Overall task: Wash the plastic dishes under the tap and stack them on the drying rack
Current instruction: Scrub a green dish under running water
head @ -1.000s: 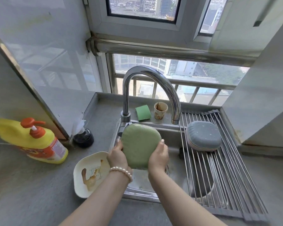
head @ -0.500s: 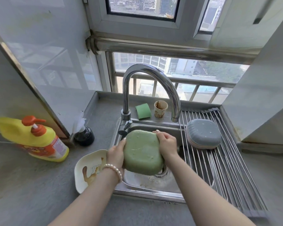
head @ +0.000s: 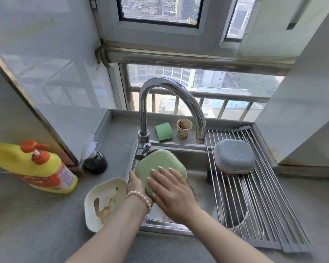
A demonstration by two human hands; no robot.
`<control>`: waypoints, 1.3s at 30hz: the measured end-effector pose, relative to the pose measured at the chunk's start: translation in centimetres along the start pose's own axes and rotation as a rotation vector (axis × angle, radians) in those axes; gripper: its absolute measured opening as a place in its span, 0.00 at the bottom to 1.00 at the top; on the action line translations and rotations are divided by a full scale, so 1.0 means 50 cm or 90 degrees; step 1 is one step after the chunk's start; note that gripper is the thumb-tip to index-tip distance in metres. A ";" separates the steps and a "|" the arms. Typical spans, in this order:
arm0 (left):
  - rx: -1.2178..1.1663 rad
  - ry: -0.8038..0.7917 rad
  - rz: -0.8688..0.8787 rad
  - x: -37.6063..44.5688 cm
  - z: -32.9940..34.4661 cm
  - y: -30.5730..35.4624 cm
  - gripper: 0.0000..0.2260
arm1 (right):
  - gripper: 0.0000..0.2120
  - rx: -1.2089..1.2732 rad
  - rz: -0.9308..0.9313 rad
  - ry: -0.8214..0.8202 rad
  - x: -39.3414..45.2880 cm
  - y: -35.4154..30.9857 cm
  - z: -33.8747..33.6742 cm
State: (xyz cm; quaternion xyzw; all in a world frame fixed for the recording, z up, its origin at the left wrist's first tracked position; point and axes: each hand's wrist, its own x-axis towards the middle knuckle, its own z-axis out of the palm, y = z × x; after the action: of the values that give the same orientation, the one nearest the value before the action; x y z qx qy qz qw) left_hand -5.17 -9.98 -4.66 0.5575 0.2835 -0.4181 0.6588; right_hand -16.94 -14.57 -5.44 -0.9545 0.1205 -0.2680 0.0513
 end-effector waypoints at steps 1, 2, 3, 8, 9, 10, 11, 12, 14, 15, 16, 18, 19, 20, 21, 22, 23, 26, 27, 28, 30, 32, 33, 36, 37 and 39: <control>-0.006 -0.007 -0.003 0.005 0.001 -0.002 0.21 | 0.21 0.016 0.018 0.030 -0.001 0.014 -0.007; -0.005 -0.011 -0.002 0.006 0.006 -0.005 0.19 | 0.21 0.034 0.082 0.056 0.009 0.023 -0.013; 0.000 -0.021 -0.003 0.005 0.010 -0.011 0.17 | 0.21 0.062 0.186 0.069 0.027 0.025 -0.025; 0.051 0.006 0.040 -0.021 0.009 -0.033 0.13 | 0.27 0.063 0.495 -0.176 0.106 0.027 -0.056; 0.056 0.006 0.049 -0.007 0.005 -0.034 0.13 | 0.29 0.037 0.451 -0.192 0.102 0.024 -0.054; 0.070 -0.003 0.051 0.008 0.003 -0.034 0.15 | 0.30 0.041 0.422 -0.208 0.095 0.025 -0.051; 0.087 -0.006 0.050 0.020 0.001 -0.034 0.17 | 0.30 0.074 0.426 -0.229 0.089 0.031 -0.053; 0.099 -0.011 0.051 0.026 -0.001 -0.034 0.18 | 0.28 0.133 0.458 -0.236 0.087 0.044 -0.055; 0.112 -0.029 0.054 0.020 -0.001 -0.029 0.20 | 0.20 0.322 0.608 -0.183 0.087 0.076 -0.057; 0.117 -0.037 0.059 0.015 0.000 -0.023 0.20 | 0.17 0.438 0.712 -0.128 0.090 0.088 -0.061; 0.121 -0.039 0.062 0.018 0.002 -0.021 0.20 | 0.17 0.550 0.814 -0.063 0.090 0.095 -0.061; 0.109 -0.020 0.073 0.023 0.006 -0.012 0.17 | 0.17 0.754 0.979 0.035 0.087 0.089 -0.057; 0.100 0.001 0.086 0.017 0.012 -0.006 0.14 | 0.16 0.815 1.023 0.088 0.083 0.077 -0.052; 0.093 0.025 0.097 0.008 0.017 0.000 0.12 | 0.15 0.833 1.039 0.157 0.081 0.061 -0.045; 0.082 0.048 0.103 -0.009 0.024 0.003 0.11 | 0.15 0.821 1.042 0.238 0.077 0.043 -0.039; 0.073 0.066 0.102 -0.021 0.028 -0.001 0.12 | 0.15 0.791 1.032 0.322 0.075 0.024 -0.039; 0.058 0.079 0.104 -0.034 0.034 -0.007 0.13 | 0.16 0.761 1.022 0.389 0.076 0.006 -0.039; 0.016 0.074 0.077 -0.064 0.048 -0.039 0.16 | 0.14 0.674 0.929 0.446 0.077 -0.033 -0.038; 0.003 0.064 0.067 -0.070 0.052 -0.046 0.17 | 0.13 0.646 0.882 0.426 0.076 -0.038 -0.040; 0.005 0.041 0.042 -0.069 0.053 -0.055 0.19 | 0.12 0.626 0.840 0.394 0.072 -0.037 -0.041; 0.022 -0.047 -0.028 -0.067 0.050 -0.064 0.23 | 0.13 0.616 0.759 0.317 0.060 -0.027 -0.050; 0.045 -0.137 -0.127 -0.068 0.042 -0.054 0.27 | 0.14 0.600 0.644 0.226 0.043 -0.010 -0.054; 0.052 -0.169 -0.167 -0.061 0.037 -0.045 0.31 | 0.14 0.580 0.573 0.168 0.034 -0.004 -0.057; 0.072 -0.254 -0.222 -0.039 0.019 -0.009 0.42 | 0.11 0.417 0.298 0.005 0.003 0.012 -0.058; 0.070 -0.286 -0.230 -0.040 0.012 0.006 0.41 | 0.13 0.327 0.198 -0.040 -0.008 0.016 -0.058; 0.084 -0.334 -0.213 -0.034 -0.002 0.028 0.31 | 0.15 0.206 0.061 -0.145 -0.028 0.025 -0.056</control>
State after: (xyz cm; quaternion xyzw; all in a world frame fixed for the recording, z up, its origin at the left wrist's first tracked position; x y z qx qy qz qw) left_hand -4.80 -9.47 -2.56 0.4178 0.1638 -0.6677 0.5940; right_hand -19.82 -15.50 -3.97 -0.9509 0.1148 -0.1717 0.2303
